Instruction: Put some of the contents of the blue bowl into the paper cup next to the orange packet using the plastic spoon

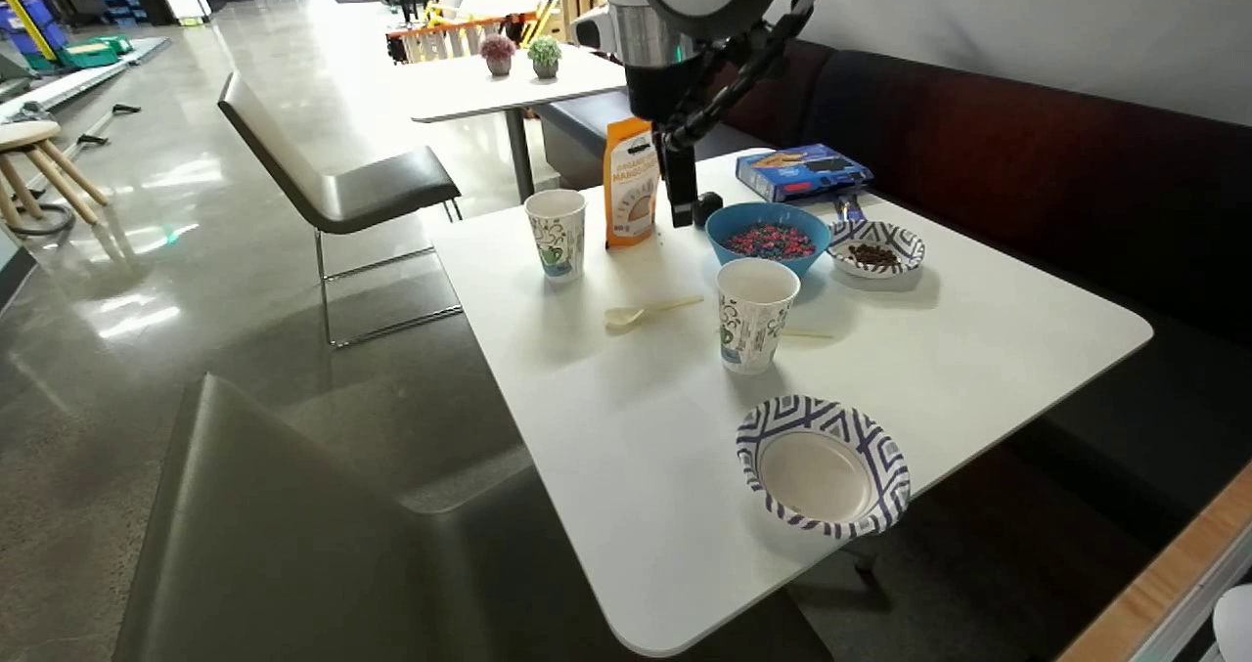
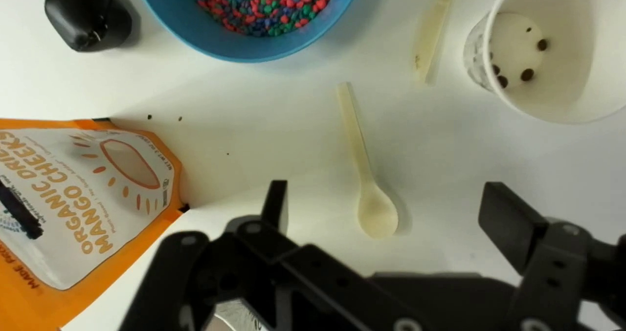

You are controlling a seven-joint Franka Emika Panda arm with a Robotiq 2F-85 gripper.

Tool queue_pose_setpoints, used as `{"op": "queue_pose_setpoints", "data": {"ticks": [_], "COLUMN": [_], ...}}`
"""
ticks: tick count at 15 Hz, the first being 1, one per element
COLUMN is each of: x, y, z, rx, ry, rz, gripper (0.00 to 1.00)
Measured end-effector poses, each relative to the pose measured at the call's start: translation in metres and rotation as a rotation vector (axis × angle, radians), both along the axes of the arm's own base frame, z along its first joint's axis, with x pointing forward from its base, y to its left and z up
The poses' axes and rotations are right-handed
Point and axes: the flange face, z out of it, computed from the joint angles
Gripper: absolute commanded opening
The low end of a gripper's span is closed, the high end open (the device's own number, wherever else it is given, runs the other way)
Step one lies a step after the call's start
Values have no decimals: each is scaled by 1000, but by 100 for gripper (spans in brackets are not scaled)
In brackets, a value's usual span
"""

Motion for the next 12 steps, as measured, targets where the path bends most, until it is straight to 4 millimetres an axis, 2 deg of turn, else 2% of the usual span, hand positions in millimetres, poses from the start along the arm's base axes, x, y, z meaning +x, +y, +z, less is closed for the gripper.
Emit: {"op": "queue_pose_setpoints", "data": {"ticks": [4,7,12], "x": [22,31,42], "y": [-27,-46,-60], "z": [-43,-75,-110], "rx": [104,183,317], "ry": [-10,9,57], "rz": [140,266,440], "gripper": [100,100,100]}}
